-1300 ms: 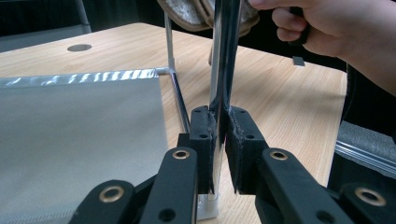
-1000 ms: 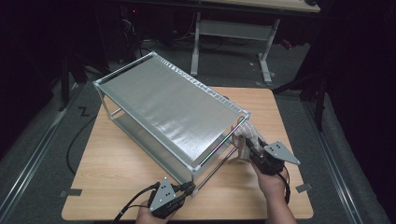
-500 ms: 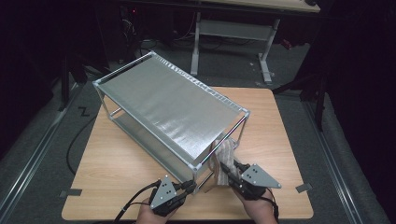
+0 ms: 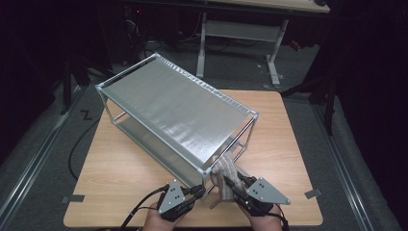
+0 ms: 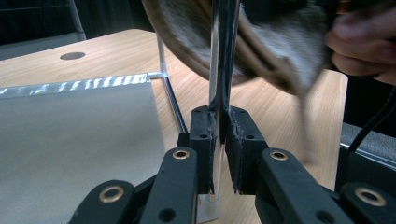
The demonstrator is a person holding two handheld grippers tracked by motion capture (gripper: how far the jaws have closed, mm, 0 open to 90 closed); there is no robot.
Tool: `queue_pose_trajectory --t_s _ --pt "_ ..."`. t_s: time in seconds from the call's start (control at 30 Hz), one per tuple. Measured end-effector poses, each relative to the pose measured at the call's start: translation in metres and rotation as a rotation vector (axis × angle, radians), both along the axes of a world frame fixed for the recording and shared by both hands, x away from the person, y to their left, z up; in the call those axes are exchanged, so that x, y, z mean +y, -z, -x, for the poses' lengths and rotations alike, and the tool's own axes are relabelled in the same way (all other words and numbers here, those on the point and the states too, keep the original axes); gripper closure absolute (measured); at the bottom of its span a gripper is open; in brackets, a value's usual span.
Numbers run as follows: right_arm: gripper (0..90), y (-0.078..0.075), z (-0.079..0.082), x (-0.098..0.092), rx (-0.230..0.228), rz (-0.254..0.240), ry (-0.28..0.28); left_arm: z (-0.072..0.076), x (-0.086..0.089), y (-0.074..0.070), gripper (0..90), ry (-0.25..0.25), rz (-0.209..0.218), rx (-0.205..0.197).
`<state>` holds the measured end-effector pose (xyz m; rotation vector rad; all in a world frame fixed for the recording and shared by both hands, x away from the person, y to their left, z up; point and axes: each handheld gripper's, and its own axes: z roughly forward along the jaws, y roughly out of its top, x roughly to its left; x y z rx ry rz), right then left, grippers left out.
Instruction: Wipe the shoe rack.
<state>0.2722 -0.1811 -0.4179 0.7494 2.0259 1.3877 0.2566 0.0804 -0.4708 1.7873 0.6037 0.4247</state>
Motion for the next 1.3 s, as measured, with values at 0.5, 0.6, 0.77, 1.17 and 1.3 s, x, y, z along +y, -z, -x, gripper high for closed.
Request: queue_pose_trajectory --t_s 0.5,0.6,0.77,1.17,1.3 --pt "68.7 0.041 -0.075 -0.042 0.180 0.088 0.249 0.011 0.005 -0.001 80.9 -0.009 -0.012 0.005" --pt "68.7 0.051 -0.098 -0.022 0.222 0.142 0.215 0.012 0.006 -0.001 81.0 -0.007 -0.013 0.004" --pt "70.9 0.073 -0.132 0.010 0.335 0.299 0.160 0.016 0.013 -0.004 81.0 -0.023 -0.034 -0.007" --pt "71.7 0.077 -0.108 0.000 0.305 0.279 0.197 0.011 0.051 -0.009 83.1 -0.192 0.051 0.020" --pt "71.5 0.077 -0.108 -0.001 0.304 0.275 0.194 0.028 0.052 -0.010 77.0 -0.173 -0.001 -0.015"
